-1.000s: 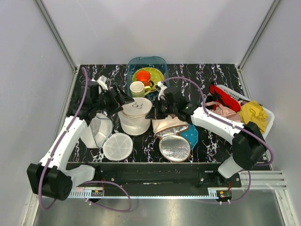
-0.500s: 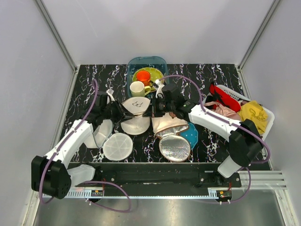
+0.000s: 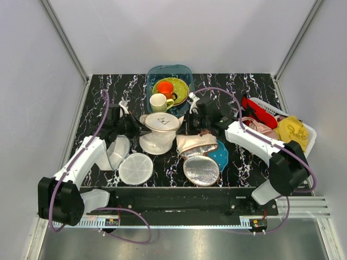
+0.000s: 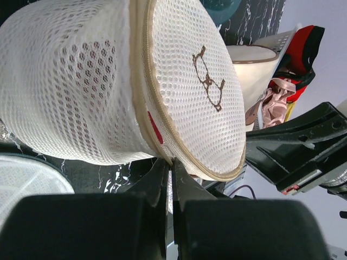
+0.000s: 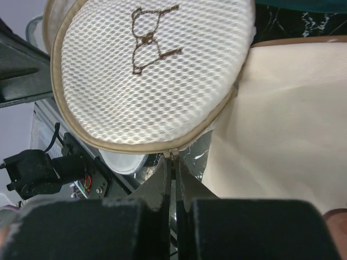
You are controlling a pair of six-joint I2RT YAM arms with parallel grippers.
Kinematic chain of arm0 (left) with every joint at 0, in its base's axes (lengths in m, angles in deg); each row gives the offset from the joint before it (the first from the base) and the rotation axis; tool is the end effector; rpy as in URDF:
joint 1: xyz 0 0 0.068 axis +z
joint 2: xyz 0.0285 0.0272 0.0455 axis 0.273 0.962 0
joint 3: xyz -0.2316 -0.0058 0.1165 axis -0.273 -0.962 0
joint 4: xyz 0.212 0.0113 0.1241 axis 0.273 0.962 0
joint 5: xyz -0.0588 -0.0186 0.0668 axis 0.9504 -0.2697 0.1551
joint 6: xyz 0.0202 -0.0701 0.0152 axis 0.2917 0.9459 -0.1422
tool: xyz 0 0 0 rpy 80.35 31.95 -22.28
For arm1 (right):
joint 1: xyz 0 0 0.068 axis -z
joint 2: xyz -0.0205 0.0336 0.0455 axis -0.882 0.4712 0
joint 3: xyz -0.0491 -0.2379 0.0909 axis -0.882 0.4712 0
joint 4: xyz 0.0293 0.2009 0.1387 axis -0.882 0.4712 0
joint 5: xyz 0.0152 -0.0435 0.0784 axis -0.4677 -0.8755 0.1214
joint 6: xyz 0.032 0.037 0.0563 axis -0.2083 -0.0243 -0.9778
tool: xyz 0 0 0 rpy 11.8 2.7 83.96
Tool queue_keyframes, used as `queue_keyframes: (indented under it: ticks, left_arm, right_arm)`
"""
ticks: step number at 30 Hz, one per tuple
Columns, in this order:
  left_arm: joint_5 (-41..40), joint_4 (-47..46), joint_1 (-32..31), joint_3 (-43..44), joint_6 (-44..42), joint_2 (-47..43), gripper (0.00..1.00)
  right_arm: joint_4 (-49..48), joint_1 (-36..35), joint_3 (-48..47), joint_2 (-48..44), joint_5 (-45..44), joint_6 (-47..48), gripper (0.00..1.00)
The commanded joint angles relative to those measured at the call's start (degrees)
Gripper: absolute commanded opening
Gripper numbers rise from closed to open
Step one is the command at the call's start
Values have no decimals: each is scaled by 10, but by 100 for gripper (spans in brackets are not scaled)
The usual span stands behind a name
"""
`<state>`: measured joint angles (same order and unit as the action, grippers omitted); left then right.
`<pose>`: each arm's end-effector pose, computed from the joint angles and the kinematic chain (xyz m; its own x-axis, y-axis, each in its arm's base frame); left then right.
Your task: Unzip the laundry bag and remove the bra
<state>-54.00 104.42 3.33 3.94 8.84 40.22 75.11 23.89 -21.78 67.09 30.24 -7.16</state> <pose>0.2457 -0.0844 0.2403 -0.8239 -0.5135 -0.2396 -0.1597 0.6162 -0.7712 0.2635 0.2335 0.2446 -0.8083 -0.0444 -0.5870 -0.4552 0.6794 0.5754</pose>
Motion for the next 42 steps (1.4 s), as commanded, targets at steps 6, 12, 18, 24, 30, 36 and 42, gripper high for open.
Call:
queue_keyframes:
  ticks: [6, 12, 18, 24, 30, 36, 42]
  left_arm:
    - [20, -41, 8, -10, 3, -19, 0]
    - [16, -36, 8, -7, -6, -18, 0]
    - [18, -40, 8, -5, -4, -17, 0]
    - [21, -38, 8, -2, -4, -21, 0]
    - [29, -46, 8, -3, 3, -18, 0]
    - [41, -53, 9, -10, 4, -31, 0]
    - [39, -44, 9, -5, 0, -42, 0]
  right_arm:
    - [7, 11, -34, -6, 28, 17, 34]
    - [18, 11, -60, -26, 25, 30, 60]
    - [26, -1, -99, -24, 8, 42, 61]
    - [73, -64, -160, 17, -41, 107, 78]
    - [145, -120, -252, 84, -133, 173, 85]
    - [161, -128, -284, 135, -124, 189, 63]
    - [152, -128, -280, 140, -134, 165, 0]
